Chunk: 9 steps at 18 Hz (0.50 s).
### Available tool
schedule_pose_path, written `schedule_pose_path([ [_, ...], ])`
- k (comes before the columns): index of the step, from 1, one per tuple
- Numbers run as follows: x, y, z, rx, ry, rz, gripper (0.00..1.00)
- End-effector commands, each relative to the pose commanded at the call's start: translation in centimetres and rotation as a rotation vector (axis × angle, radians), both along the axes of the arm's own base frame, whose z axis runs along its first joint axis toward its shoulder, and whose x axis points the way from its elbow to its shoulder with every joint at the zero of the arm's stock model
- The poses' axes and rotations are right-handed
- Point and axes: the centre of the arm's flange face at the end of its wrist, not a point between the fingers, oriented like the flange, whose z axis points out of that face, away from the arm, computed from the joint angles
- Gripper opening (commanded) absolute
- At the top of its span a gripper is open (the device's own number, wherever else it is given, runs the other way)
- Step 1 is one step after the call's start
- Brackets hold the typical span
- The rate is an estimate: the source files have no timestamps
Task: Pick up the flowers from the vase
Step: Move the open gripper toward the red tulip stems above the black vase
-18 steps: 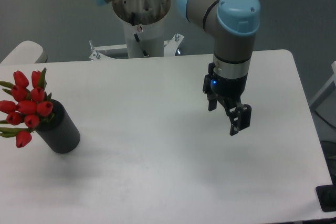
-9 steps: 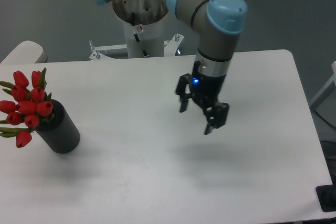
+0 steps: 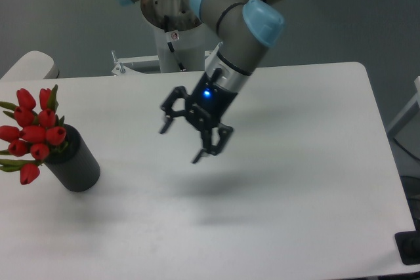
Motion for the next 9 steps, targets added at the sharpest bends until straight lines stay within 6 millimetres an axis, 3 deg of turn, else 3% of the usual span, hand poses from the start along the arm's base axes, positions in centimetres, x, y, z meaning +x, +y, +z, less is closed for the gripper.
schedule_pose_path([
  [4,4.6,1.4,-1.5,0.003,-0.052,-0.073,1.00],
  [9,8.2,2.4,-2.4,0.042,-0.086,-0.136,1.00],
])
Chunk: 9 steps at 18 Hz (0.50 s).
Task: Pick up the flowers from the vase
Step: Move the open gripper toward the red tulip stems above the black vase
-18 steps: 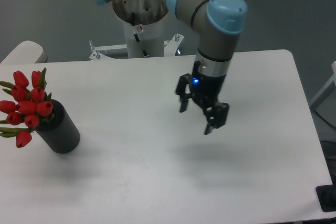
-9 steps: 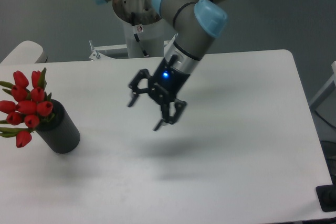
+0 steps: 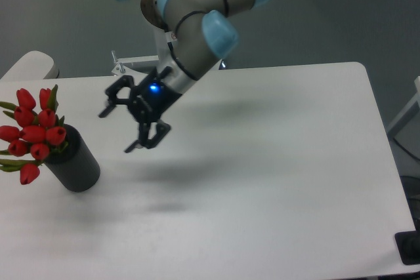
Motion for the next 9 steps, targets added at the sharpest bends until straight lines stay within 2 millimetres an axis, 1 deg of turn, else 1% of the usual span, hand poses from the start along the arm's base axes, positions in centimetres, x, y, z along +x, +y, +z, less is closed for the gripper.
schedule_pose_path([
  [3,1.2,-0.3,-0.9,-0.008,-0.008,-0.015,1.00],
  [4,1.8,-0.1,-0.6,0.001,-0.003,-0.026,1.00],
  [6,3.0,0.5,-0.3,0.032,0.004,-0.052,1.00],
  [9,4.2,1.5,-0.8,0.056,0.021,-0.087,1.00],
])
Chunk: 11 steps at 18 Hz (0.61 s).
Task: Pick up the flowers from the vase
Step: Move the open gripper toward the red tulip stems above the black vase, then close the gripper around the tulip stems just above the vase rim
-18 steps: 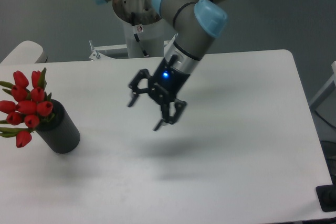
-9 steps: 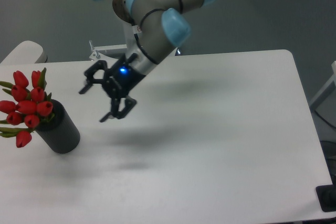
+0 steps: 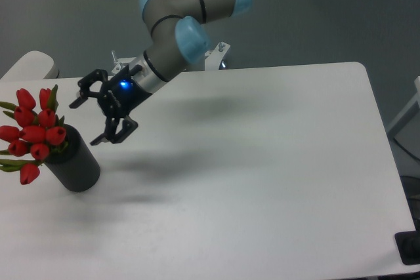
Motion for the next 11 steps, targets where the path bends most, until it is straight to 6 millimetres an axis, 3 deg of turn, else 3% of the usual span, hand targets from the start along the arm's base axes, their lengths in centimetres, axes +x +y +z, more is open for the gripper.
schedule_pose_path([
  [11,1.4,2.9,-1.1,-0.008,-0.020,-0.051,1.00],
])
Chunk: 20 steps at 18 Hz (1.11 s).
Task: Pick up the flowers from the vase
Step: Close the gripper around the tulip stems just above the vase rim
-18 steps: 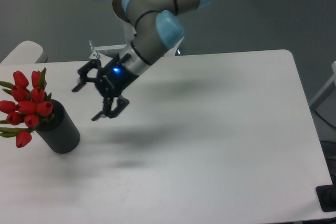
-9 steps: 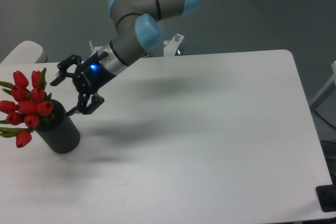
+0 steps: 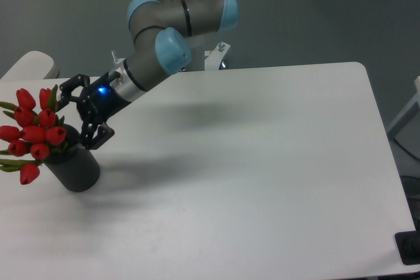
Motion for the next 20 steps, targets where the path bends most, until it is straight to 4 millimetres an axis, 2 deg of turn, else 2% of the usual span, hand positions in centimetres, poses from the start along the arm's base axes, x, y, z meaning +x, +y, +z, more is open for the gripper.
schedule_pose_path([
  [5,0.4,0.5,-0.2,-0.003,-0.003,-0.011,1.00],
  [7,0.4,0.5,-0.2,-0.004,-0.004,-0.011,0.96],
  [10,0.3,0.9,0.0,-0.006,-0.007,-0.009,0.84],
  [14,0.2,1.2,0.1,0.004,-0.027,-0.009,0.61],
  [17,0.0,1.3,0.3,0.010,-0.027,-0.008,0.50],
  [20,0.0,1.3,0.3,0.010,-0.027,-0.008,0.44],
])
